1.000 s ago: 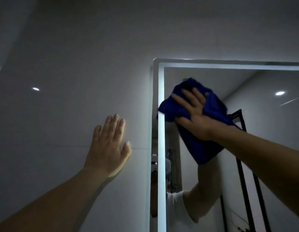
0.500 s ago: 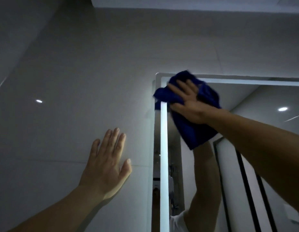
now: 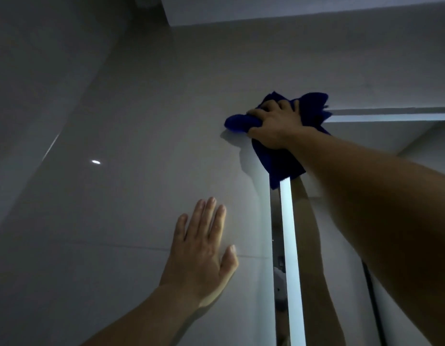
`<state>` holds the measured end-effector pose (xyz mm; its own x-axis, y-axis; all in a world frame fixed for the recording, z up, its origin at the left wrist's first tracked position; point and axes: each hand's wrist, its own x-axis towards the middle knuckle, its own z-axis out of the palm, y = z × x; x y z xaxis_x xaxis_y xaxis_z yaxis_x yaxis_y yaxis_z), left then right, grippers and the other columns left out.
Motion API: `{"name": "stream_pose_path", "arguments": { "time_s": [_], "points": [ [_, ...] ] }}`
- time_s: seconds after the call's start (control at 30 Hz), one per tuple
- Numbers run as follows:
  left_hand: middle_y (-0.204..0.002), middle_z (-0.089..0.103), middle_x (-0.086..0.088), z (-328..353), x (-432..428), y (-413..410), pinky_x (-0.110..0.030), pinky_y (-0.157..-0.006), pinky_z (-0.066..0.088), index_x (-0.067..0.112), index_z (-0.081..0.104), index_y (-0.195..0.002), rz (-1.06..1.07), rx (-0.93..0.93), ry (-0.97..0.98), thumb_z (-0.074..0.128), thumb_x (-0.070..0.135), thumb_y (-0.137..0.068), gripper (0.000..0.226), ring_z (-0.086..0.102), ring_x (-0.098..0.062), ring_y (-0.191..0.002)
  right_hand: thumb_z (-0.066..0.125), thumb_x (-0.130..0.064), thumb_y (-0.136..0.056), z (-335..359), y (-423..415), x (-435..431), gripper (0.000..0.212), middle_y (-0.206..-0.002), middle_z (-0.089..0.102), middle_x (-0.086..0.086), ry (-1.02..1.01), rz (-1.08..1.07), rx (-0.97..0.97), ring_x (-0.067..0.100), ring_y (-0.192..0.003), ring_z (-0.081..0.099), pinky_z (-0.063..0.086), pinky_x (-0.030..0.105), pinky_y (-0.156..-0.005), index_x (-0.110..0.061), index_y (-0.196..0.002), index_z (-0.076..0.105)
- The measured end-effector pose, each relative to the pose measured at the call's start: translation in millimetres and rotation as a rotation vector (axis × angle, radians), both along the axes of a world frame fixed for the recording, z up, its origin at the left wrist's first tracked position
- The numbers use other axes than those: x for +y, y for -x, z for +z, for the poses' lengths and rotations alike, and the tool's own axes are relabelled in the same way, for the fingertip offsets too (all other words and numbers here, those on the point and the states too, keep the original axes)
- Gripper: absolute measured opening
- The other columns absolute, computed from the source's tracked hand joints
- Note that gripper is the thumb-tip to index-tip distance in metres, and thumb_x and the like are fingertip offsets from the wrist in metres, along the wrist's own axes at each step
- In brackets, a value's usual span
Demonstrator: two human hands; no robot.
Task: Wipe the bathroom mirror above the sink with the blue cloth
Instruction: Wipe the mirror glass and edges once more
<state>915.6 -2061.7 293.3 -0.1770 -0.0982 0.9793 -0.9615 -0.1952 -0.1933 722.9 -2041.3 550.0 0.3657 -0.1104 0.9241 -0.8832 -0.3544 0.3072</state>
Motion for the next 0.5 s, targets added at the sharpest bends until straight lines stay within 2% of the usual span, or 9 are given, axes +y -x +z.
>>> {"name": "stream_pose_path", "arguments": {
  "time_s": [0.13, 0.2, 0.27, 0.37, 0.5],
  "points": [
    [-0.165, 0.020, -0.009, 1.2, 2.1, -0.9, -0.049, -0.113, 0.019, 0.014, 0.024, -0.156, -0.003, 0.004, -0.018, 0.010, 0.053, -0.099, 0.071, 0.021, -0.028, -0.151, 0.042, -0.052, -0.095, -30.3, 20.5, -2.5, 0.055, -0.157, 0.027, -0.005, 0.133, -0.008, 0.281, 0.023, -0.147, 0.007, -0.001, 0.050, -0.118, -0.042, -0.148, 0.033],
    [-0.164, 0.020, -0.009, 0.7, 3.1, 1.1, -0.048, -0.113, 0.019, 0.014, 0.023, -0.156, -0.004, 0.013, -0.026, 0.010, 0.053, -0.099, 0.070, 0.021, -0.028, -0.150, 0.041, -0.053, -0.098, -39.9, 35.1, -7.0, 0.052, -0.158, 0.025, -0.009, 0.097, 0.040, 0.352, 0.018, -0.149, 0.003, -0.006, 0.045, -0.118, -0.043, -0.148, 0.032],
    [-0.164, 0.020, -0.009, 0.9, 4.4, 2.4, -0.048, -0.114, 0.019, 0.015, 0.024, -0.156, -0.005, 0.021, -0.037, 0.010, 0.053, -0.099, 0.070, 0.020, -0.027, -0.151, 0.042, -0.052, -0.098, -33.3, 46.7, -8.3, 0.054, -0.162, 0.013, -0.010, 0.004, 0.096, 0.276, 0.017, -0.150, -0.004, -0.010, 0.045, -0.119, -0.044, -0.150, 0.028],
    [-0.164, 0.020, -0.009, 0.6, 5.8, 3.5, -0.048, -0.114, 0.019, 0.014, 0.026, -0.156, -0.008, 0.026, -0.047, 0.014, 0.052, -0.099, 0.069, 0.020, -0.028, -0.151, 0.044, -0.051, -0.096, -19.1, 27.6, -7.1, 0.059, -0.165, -0.001, -0.009, -0.070, 0.105, 0.036, 0.024, -0.150, -0.013, -0.009, 0.049, -0.119, -0.043, -0.151, 0.024],
    [-0.166, 0.013, -0.007, 1.5, 5.0, 1.9, -0.049, -0.116, 0.014, 0.016, 0.020, -0.157, -0.018, 0.023, -0.045, 0.023, 0.050, -0.098, 0.069, 0.011, -0.024, -0.153, 0.048, -0.047, -0.094, -20.3, -12.4, -2.8, 0.064, -0.164, -0.001, 0.002, -0.057, 0.023, -0.083, 0.038, -0.148, -0.016, -0.005, 0.054, -0.118, -0.028, -0.152, 0.027]
  ]
}}
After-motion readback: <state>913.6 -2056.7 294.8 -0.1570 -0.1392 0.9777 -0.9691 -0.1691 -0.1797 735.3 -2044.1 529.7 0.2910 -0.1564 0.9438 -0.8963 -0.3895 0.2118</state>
